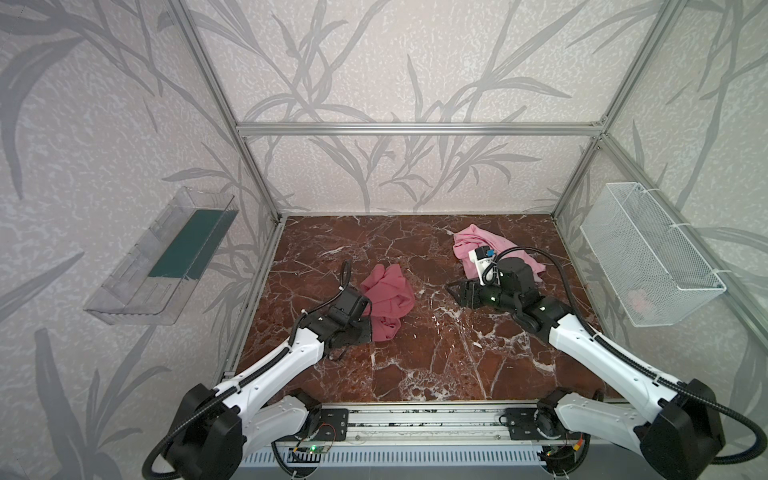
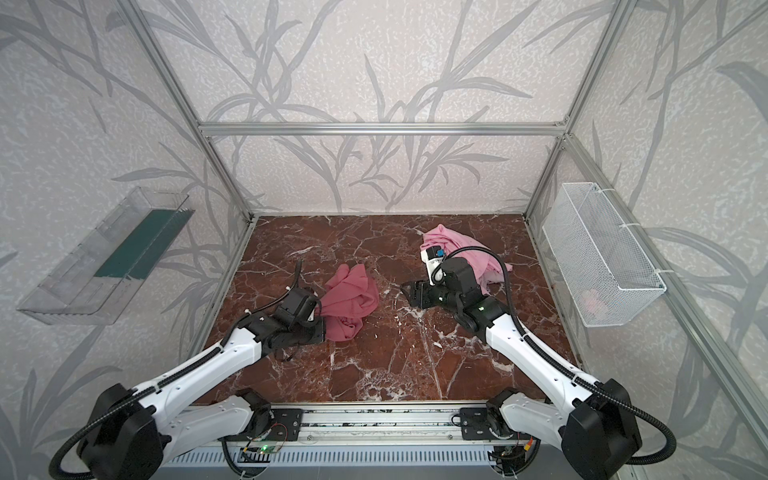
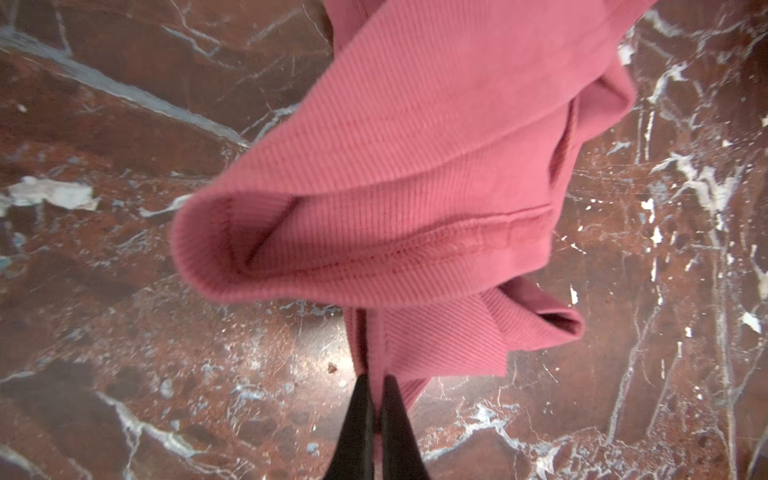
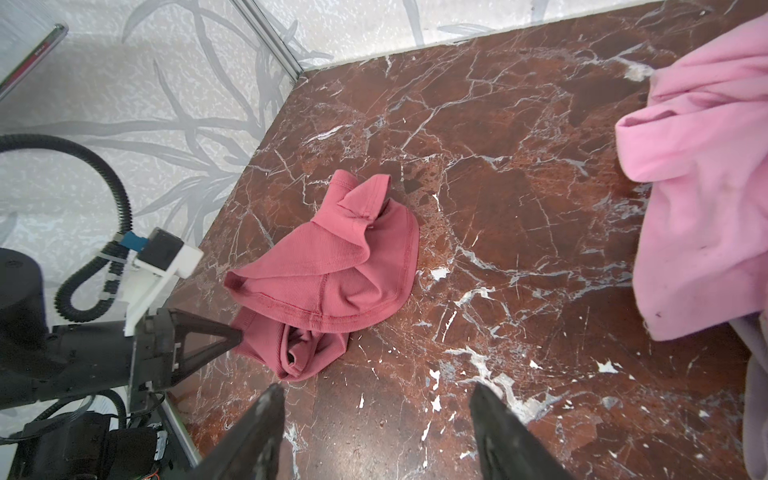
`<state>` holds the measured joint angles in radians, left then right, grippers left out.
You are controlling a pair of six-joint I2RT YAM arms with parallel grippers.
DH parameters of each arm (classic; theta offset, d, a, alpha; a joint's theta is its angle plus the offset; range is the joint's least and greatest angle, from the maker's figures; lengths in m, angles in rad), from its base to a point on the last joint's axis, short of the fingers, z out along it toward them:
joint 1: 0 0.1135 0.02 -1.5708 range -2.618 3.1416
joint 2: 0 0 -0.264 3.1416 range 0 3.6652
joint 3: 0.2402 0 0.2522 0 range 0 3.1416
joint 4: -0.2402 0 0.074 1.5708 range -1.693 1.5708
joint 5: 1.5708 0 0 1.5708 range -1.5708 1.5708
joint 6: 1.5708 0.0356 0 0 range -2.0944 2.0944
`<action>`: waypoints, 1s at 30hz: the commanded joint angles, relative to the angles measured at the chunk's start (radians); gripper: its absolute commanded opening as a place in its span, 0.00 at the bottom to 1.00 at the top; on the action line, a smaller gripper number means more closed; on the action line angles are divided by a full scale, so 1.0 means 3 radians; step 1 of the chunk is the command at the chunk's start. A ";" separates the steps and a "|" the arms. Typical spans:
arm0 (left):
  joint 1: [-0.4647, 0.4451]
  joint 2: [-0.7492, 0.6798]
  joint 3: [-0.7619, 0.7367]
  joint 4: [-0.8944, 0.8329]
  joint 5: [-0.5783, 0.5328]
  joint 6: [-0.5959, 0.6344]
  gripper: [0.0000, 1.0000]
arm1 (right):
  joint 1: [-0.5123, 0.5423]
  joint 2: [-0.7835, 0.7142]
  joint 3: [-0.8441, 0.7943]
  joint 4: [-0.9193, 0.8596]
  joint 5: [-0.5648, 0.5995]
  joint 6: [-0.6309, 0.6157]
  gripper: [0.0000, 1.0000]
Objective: Pick out a specific cloth from the pile
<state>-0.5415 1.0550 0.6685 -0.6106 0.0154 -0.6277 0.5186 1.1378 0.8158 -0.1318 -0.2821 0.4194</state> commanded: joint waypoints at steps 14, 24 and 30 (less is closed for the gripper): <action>0.0028 0.0533 0.1124 0.0041 -0.0312 0.0442 0.00 | -0.0009 -0.0124 -0.0004 0.0040 -0.0030 0.0039 0.70; 0.0090 0.1704 0.2013 0.0528 0.0127 0.0655 0.00 | -0.0007 -0.0128 -0.0040 0.0022 -0.0001 0.0027 0.70; 0.0130 0.2430 0.2438 0.0653 0.0356 0.0645 0.00 | -0.0008 -0.0137 -0.0065 0.0009 -0.0022 0.0049 0.70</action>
<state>-0.5114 1.7248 1.3598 -0.4484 0.0765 -0.4446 0.5186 1.1213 0.8047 -0.1322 -0.2882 0.4252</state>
